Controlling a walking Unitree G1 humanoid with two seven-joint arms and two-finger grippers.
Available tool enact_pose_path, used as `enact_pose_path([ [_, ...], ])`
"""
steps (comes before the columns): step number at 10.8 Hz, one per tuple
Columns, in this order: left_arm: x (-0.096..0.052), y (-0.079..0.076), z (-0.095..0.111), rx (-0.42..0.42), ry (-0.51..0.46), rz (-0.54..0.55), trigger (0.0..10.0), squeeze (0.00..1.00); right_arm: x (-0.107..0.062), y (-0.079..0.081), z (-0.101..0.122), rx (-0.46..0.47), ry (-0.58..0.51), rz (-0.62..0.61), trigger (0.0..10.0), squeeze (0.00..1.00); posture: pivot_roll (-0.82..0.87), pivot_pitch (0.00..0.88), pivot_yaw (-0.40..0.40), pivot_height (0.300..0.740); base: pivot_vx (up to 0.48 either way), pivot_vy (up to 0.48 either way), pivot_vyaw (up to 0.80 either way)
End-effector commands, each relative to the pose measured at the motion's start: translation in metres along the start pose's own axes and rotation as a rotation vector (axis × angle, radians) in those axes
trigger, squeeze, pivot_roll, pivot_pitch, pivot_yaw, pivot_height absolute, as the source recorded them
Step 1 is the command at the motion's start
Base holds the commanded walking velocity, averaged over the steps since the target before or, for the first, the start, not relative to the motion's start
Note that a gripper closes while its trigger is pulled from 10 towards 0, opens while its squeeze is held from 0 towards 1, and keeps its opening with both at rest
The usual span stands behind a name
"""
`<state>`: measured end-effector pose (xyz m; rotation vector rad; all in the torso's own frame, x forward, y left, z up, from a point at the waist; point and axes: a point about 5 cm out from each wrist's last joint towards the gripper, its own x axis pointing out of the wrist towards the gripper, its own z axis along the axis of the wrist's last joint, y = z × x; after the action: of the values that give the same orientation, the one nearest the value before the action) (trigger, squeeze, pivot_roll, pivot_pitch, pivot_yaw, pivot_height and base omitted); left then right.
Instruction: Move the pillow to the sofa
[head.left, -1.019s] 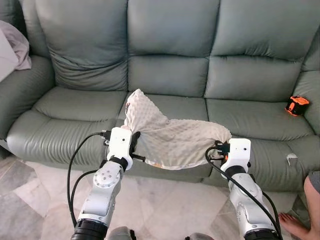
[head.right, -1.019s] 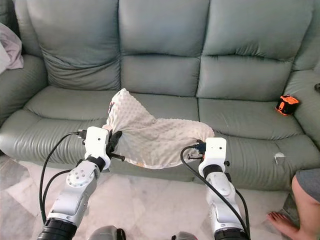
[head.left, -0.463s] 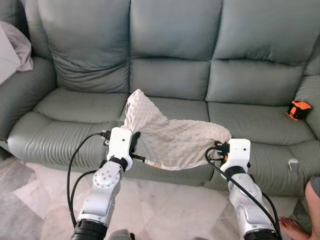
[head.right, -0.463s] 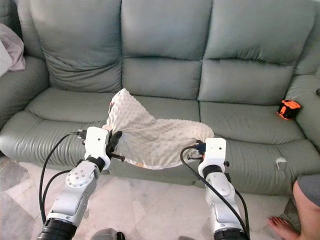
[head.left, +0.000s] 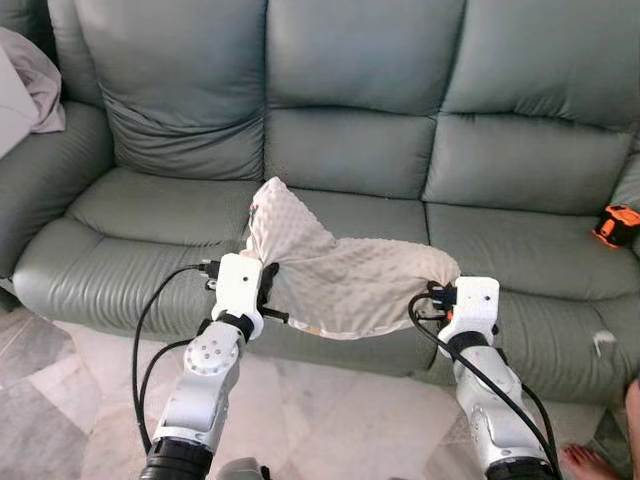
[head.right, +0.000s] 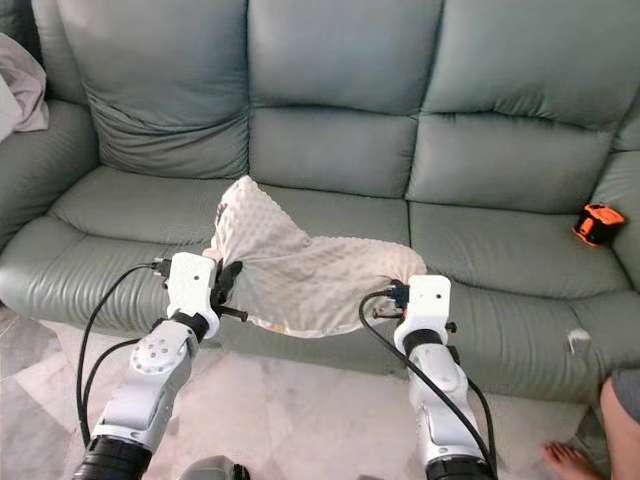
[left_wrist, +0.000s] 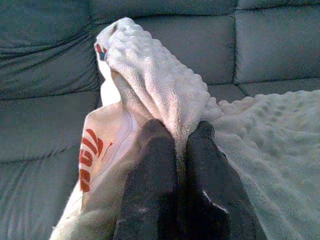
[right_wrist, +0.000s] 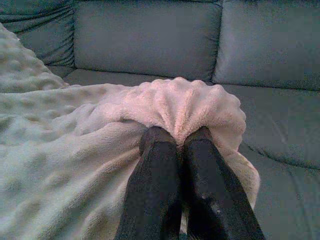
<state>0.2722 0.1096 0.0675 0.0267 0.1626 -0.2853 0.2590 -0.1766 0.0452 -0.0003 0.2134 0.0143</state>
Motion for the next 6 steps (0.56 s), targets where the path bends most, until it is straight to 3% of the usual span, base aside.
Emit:
enact_pose_path([
  [1, 0.0027, -0.005, 0.0073, 0.005, -0.033, -0.025, 10.0, 0.0, 0.0014, -0.0003, 0.0064, -0.002, -0.025, -0.002, 10.0, 0.0, -0.05, 0.0, 0.008, 0.74, 0.3, 0.0, 0.0],
  [6, 0.0033, -0.0049, 0.0074, 0.007, -0.031, -0.026, 10.0, 0.0, 0.0015, -0.0007, 0.0061, -0.002, -0.023, -0.004, 10.0, 0.0, -0.05, 0.0, 0.01, 0.74, 0.31, 0.0, 0.0],
])
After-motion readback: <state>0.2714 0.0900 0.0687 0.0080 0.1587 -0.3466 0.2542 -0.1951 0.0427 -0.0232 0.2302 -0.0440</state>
